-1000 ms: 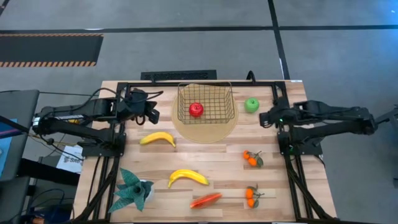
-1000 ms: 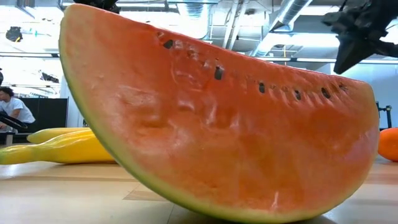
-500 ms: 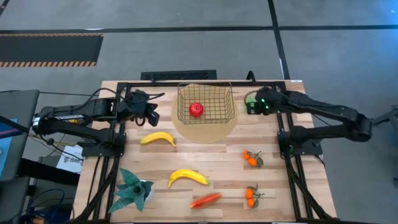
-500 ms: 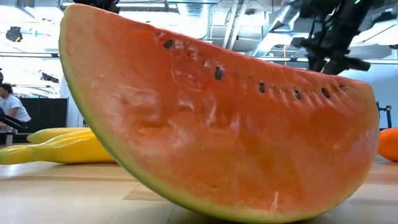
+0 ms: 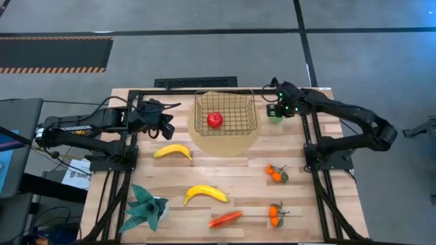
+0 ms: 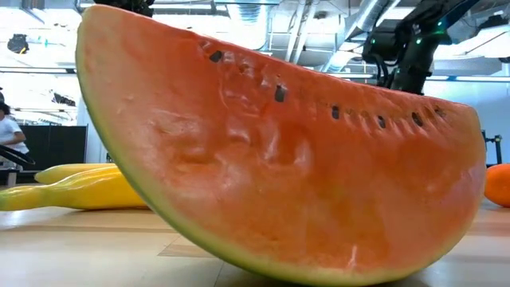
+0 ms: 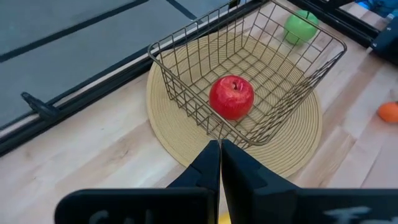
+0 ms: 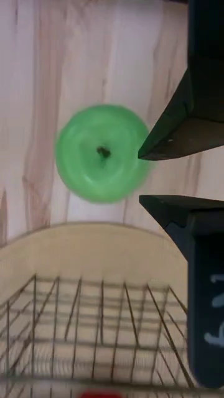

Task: Build produce basket
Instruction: Put the green apple into the basket

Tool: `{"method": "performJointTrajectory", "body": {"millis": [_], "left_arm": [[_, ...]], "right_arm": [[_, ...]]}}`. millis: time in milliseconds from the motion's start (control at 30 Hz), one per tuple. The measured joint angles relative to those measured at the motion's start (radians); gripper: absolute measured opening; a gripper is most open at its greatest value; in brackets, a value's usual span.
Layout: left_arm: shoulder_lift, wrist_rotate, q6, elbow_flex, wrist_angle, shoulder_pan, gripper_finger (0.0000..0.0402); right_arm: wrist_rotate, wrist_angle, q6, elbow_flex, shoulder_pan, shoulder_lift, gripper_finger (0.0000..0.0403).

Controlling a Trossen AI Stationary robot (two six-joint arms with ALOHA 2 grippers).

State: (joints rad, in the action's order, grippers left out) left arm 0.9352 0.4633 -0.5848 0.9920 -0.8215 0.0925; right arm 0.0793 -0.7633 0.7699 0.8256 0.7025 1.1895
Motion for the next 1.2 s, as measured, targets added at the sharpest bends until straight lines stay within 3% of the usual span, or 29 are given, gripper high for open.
{"method": "performJointTrajectory", "body": {"millis": [600, 1200], "left_arm": [[0.000, 0.040, -0.089, 0.000, 0.000, 0.000, 0.0000], [0.000, 0.072, -0.093, 0.000, 0.001, 0.000, 0.0000]], "right_arm": [[-0.086, 0.070, -0.202, 0.000, 0.172, 0.092, 0.0121], [-0.079, 0.097, -0.184, 0.000, 0.132, 0.092, 0.0121]]}}
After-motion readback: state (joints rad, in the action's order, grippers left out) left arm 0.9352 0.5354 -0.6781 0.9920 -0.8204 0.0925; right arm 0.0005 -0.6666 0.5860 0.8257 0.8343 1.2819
